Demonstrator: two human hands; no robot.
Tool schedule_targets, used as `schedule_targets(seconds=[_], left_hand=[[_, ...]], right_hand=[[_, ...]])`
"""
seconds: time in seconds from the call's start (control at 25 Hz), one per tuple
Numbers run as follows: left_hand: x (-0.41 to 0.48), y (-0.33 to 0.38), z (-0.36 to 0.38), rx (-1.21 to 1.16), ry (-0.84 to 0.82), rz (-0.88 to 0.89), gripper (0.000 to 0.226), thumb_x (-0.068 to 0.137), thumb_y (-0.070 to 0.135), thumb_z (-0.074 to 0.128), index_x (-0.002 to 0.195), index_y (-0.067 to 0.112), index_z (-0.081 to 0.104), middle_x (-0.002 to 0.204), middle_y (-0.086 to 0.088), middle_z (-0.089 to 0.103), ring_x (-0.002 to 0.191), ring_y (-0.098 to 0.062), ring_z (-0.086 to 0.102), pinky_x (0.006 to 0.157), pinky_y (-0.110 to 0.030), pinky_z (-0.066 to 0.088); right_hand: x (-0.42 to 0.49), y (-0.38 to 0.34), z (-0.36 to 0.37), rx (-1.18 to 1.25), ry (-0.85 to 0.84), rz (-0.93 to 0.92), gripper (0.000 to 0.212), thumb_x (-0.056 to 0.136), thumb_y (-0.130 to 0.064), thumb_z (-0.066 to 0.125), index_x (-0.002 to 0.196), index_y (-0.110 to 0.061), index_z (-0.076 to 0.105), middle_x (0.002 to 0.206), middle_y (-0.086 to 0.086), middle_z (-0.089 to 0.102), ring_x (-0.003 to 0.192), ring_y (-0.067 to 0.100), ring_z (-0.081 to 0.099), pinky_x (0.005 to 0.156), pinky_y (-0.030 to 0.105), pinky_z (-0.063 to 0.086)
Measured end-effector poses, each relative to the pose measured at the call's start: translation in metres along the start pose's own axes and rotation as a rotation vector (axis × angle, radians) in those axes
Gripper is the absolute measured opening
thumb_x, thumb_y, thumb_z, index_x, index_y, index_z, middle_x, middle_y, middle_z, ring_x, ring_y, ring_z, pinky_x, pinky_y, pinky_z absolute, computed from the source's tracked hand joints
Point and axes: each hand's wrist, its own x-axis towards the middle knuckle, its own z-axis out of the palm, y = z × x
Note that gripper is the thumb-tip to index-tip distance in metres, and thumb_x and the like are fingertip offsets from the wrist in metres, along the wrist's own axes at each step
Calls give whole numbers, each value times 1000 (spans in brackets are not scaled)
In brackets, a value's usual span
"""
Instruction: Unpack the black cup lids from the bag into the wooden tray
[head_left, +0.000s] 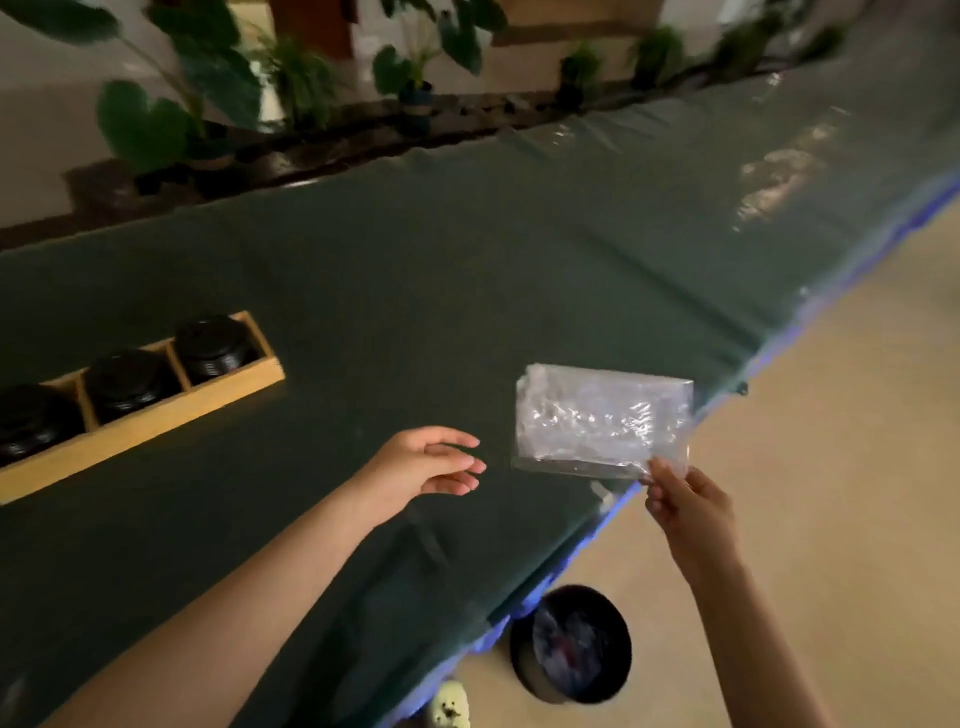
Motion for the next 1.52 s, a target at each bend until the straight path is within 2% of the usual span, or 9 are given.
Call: schedule_targets(seconds=[0.2, 0.32, 0.56, 0.72, 0.92, 1.16, 1.36, 1.44, 1.52], left_hand=[[57, -37, 71, 250, -61, 59, 15, 91, 3, 54, 92, 7, 68, 90, -18, 70, 79, -28, 67, 66, -29, 57], [96, -59, 116, 723, -21, 375, 21, 91, 5, 52, 101, 7, 71, 109, -13, 69, 104, -24, 61, 91, -23, 41], [149, -125, 149, 1392, -187, 699, 41, 95, 19, 49, 134, 8, 46, 144, -21, 38, 134, -37, 31, 109, -52, 16], [153, -139, 148, 1446, -200, 760, 45, 96, 26, 43, 139, 11, 39, 149, -18, 31, 137, -34, 24, 112, -52, 12], [157, -142, 147, 1467, -214, 777, 49, 97, 31, 37, 143, 15, 30, 153, -14, 22, 141, -29, 15, 114, -50, 9], [164, -148, 144, 1506, -176, 806, 52, 96, 35, 34, 145, 20, 24, 155, -9, 17, 142, -24, 11, 115, -46, 7], [166, -151, 143, 1483, -172, 817, 52, 96, 35, 35, 145, 22, 23, 155, -6, 17, 142, -21, 10, 115, -42, 6], [167, -153, 145, 1482, -175, 820, 52, 96, 35, 34, 145, 22, 23, 155, -7, 16, 142, -21, 10, 115, -43, 6], [167, -153, 145, 1484, -164, 811, 52, 96, 34, 34, 145, 21, 23, 156, -8, 16, 142, -22, 9, 115, -44, 6]], right_hand=[[-44, 31, -125, -60, 331, 16, 5, 91, -14, 58, 90, -12, 62, 85, 5, 64, 55, -4, 62, 54, 5, 47], [-72, 77, -183, -3, 484, 122, 21, 88, 3, 54, 107, -5, 59, 98, 13, 68, 81, -3, 66, 67, 0, 44], [-98, 180, -240, 293, 749, 404, 6, 91, -3, 47, 89, -3, 53, 68, 6, 67, 62, 11, 63, 56, 21, 52], [-92, 255, -235, 349, 817, 522, 25, 88, 9, 41, 66, -2, 44, 74, 21, 59, 46, 13, 57, 41, 16, 47], [-42, 351, -203, 203, 699, 634, 22, 91, -1, 43, 72, -10, 49, 69, 5, 48, 61, 14, 47, 64, 23, 42], [43, 431, -169, 589, 827, 651, 28, 89, 3, 44, 65, -11, 43, 56, 2, 39, 26, 6, 38, 31, 13, 32], [61, 461, -174, 475, 684, 765, 21, 95, -27, 51, 82, -10, 50, 78, 7, 52, 58, 19, 58, 58, 22, 54], [56, 463, -179, 284, 644, 779, 19, 95, -22, 50, 87, -5, 53, 92, 12, 57, 80, 25, 59, 79, 35, 52], [54, 451, -188, 228, 749, 724, 21, 93, -13, 50, 100, 6, 56, 83, 14, 57, 76, 28, 57, 81, 38, 48]])
